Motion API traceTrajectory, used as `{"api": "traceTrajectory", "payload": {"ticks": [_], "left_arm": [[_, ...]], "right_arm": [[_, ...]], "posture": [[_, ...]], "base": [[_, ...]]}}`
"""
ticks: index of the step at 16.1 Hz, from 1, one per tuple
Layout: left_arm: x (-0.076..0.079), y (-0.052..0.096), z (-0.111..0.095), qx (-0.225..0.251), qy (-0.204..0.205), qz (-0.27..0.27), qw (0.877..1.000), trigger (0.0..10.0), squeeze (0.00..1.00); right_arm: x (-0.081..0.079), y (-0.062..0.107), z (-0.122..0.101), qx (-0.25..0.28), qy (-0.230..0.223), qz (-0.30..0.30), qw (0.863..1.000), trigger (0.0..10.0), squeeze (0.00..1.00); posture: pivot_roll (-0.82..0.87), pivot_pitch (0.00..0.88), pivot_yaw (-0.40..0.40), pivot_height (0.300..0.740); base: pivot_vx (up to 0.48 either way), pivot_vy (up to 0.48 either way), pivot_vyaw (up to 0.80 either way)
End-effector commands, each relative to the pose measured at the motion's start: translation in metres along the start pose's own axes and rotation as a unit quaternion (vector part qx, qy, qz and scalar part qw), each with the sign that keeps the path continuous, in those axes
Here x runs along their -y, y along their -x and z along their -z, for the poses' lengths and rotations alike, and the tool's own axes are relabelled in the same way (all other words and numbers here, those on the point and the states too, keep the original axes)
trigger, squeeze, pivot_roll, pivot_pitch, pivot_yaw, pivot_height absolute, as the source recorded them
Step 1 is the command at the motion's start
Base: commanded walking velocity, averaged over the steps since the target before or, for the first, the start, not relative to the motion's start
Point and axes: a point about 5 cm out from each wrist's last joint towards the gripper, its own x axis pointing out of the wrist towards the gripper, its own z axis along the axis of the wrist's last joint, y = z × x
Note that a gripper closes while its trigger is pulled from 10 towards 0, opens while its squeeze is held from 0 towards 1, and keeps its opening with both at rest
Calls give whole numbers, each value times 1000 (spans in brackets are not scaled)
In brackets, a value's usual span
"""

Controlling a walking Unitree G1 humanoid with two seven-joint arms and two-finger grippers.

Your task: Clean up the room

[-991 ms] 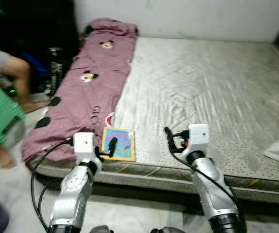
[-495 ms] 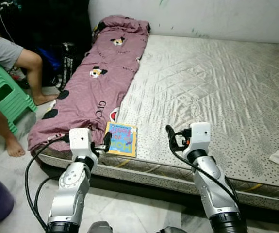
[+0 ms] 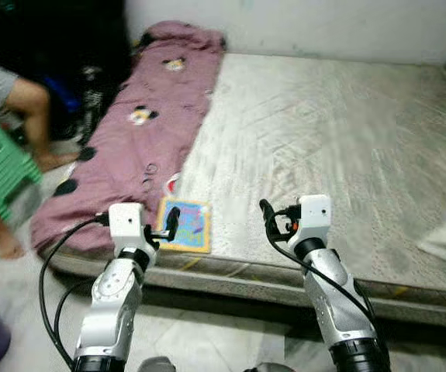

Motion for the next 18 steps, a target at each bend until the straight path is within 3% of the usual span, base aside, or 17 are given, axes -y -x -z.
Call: {"api": "traceTrajectory", "payload": {"ticks": [1, 14, 18], "left_arm": [[0, 0, -5, 13, -1, 3, 1000, 10000, 0], [2, -2, -3, 7, 5, 11, 1000, 10000, 0], [2, -4, -1, -3, 5, 14, 1000, 10000, 0]], "right_arm": [[1, -1, -4, 5, -1, 2, 1000, 10000, 0], [2, -3, -4, 6, 0, 2, 1000, 10000, 0], [2, -4, -4, 5, 0, 0, 1000, 10000, 0]], "posture": [[24, 0, 3, 740], [24, 0, 1, 740], [26, 0, 0, 740]], "base": [[326, 0, 0], [324, 0, 0], [0, 0, 0]]}}
